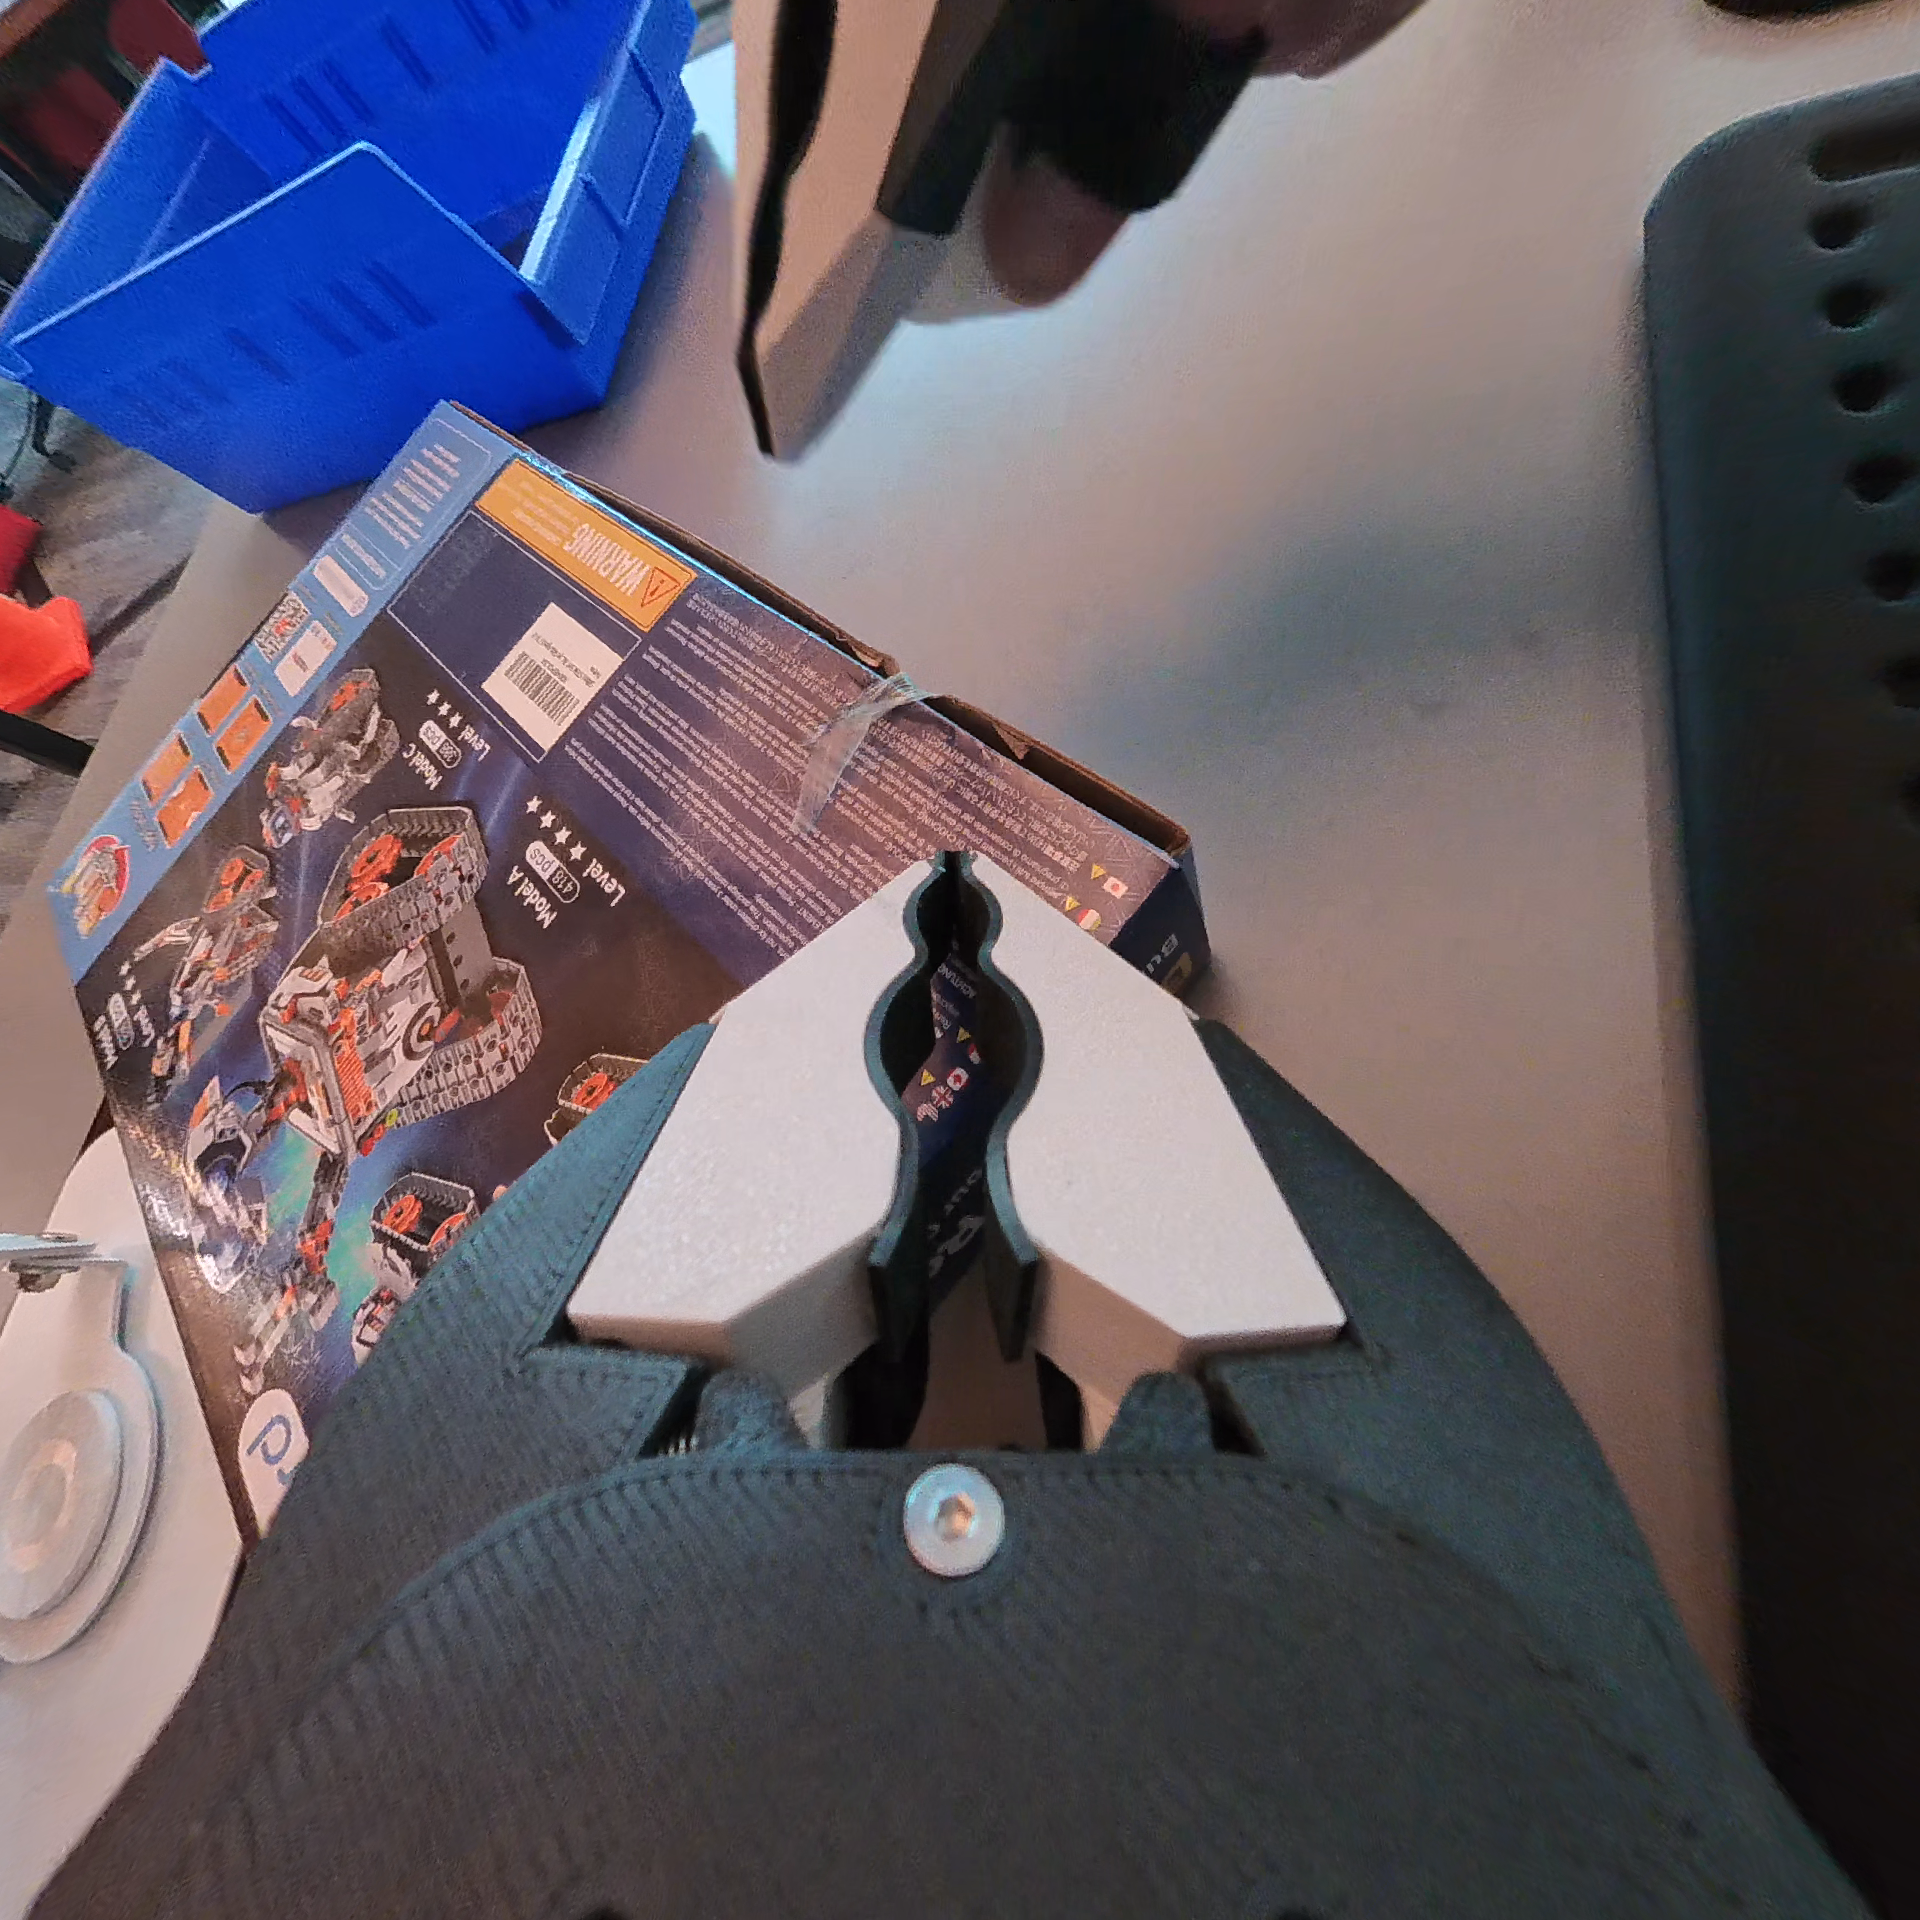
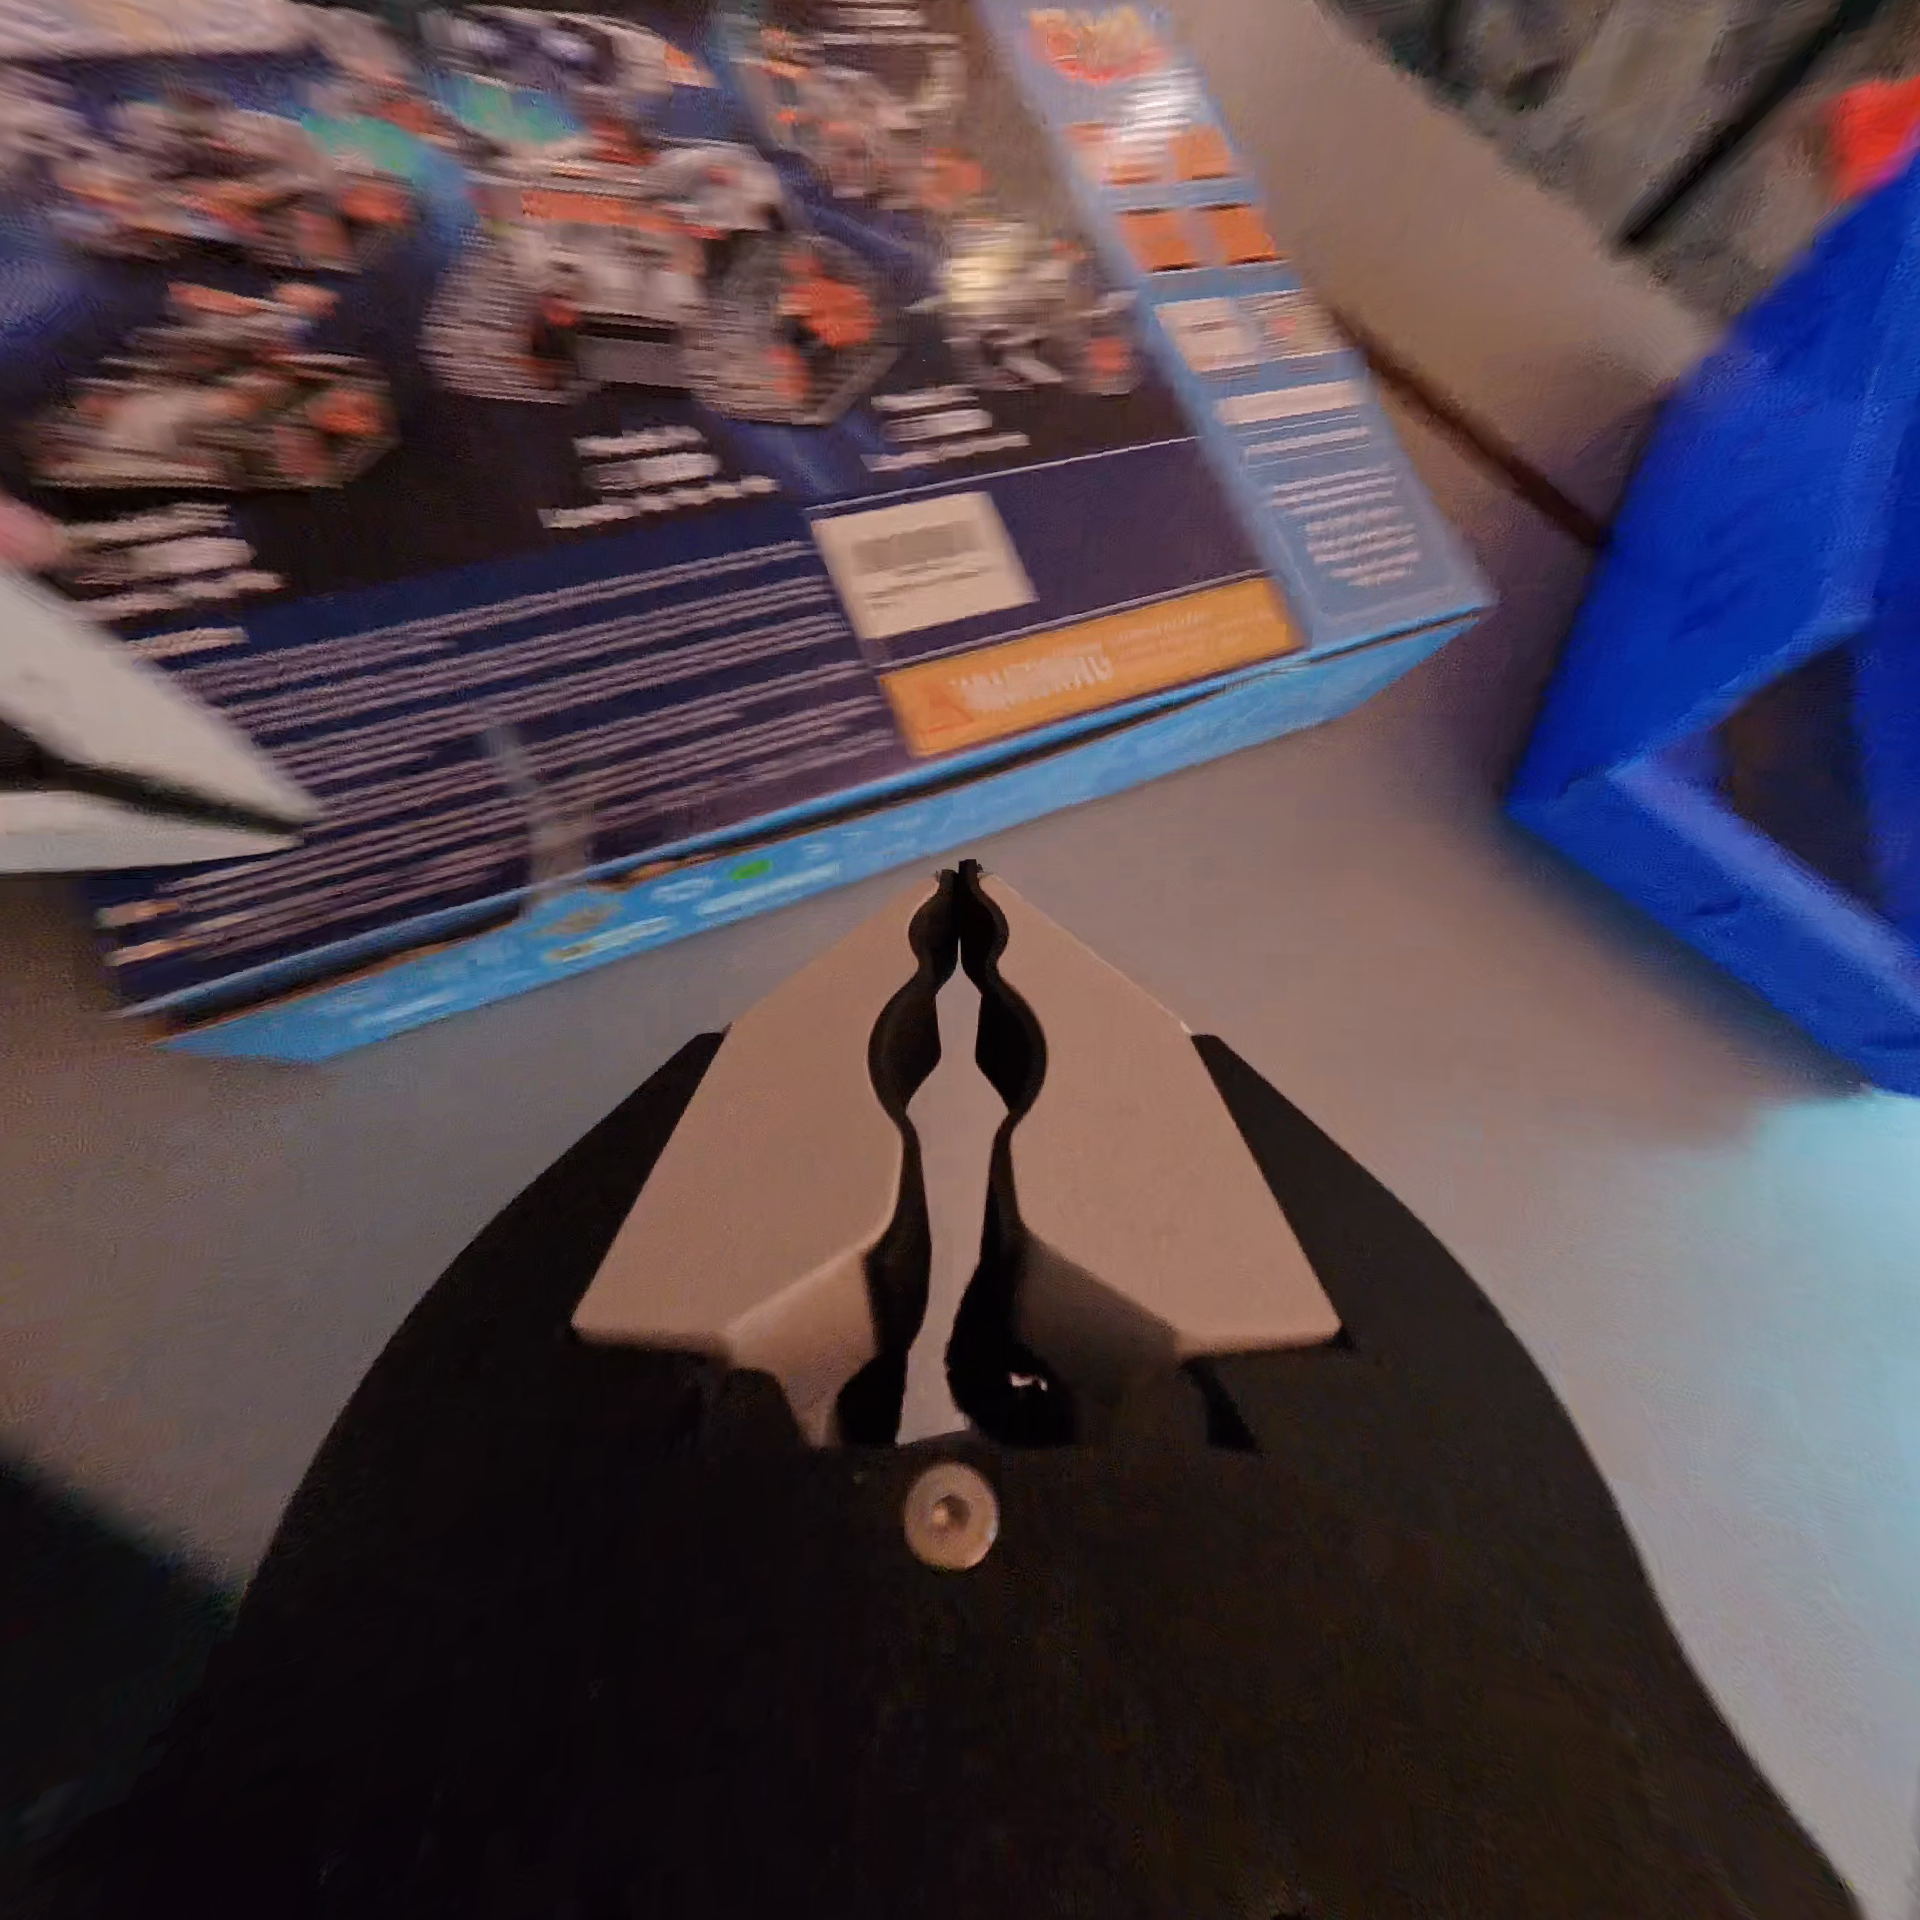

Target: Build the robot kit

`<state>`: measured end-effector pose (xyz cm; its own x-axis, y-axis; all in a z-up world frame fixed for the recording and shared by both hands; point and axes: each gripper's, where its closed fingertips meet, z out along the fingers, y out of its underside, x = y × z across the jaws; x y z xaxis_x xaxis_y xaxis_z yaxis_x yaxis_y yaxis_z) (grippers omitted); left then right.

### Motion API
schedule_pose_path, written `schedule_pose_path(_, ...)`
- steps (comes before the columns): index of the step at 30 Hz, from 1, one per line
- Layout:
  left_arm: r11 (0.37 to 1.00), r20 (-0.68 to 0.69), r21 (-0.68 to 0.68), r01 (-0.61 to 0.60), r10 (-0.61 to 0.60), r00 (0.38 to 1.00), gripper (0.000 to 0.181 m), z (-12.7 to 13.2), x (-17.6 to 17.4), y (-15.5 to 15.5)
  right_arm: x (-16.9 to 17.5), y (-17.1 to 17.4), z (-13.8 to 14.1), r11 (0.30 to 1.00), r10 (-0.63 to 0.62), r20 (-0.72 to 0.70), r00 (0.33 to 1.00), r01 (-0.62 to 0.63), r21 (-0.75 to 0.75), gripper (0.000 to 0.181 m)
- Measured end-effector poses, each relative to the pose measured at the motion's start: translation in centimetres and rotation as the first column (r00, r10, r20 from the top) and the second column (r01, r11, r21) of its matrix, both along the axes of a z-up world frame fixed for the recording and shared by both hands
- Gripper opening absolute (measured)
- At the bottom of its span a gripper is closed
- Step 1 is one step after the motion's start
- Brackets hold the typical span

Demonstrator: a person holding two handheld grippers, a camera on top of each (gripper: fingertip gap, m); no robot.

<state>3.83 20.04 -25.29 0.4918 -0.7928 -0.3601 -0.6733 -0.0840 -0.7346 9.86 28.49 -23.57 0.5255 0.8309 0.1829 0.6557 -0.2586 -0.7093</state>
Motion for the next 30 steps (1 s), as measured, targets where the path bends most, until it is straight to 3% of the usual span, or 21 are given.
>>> schedule_pose_path(4, 1.0, 0.002, -0.003, -0.006, 0.006, 1.0, 0.0, 0.0, 0.1, 0.0, -4.0, -3.5, 1.2, 0.977, 0.214, 0.013, 0.977, -0.214, 0.01, 0.004)
schedule_pose_path(7, 1.0, 0.004, -0.003, -0.01, 0.01, 1.0, 0.001, 0.0, 0.1, 0.0, -5.7, -4.5, -0.2, 0.953, 0.301, 0.122, 0.946, -0.295, -0.065, 0.033)
schedule_pose_path(11, 1.0, 0.004, -0.002, -0.008, 0.008, 1.0, 0.0, 0.0, 0.1, 0.0, -6.1, -4.3, -1.2, 0.94, 0.333, 0.165, 0.928, -0.315, -0.128, 0.017)
schedule_pose_path(13, 1.0, 0.003, -0.002, -0.007, 0.007, 1.0, 0.0, 0.0, 0.1, 0.0, -6.4, -4.8, -1.4, 0.929, 0.363, 0.162, 0.918, -0.342, -0.145, 0.0)
schedule_pose_path(30, 1.0, -0.017, 0.012, 0.001, -0.001, 1.0, 0.0, -0.1, 0.3, -0.1, -4.8, -3.5, -0.9, 0.994, 0.099, -0.073, 0.992, -0.102, -0.029, 0.0)
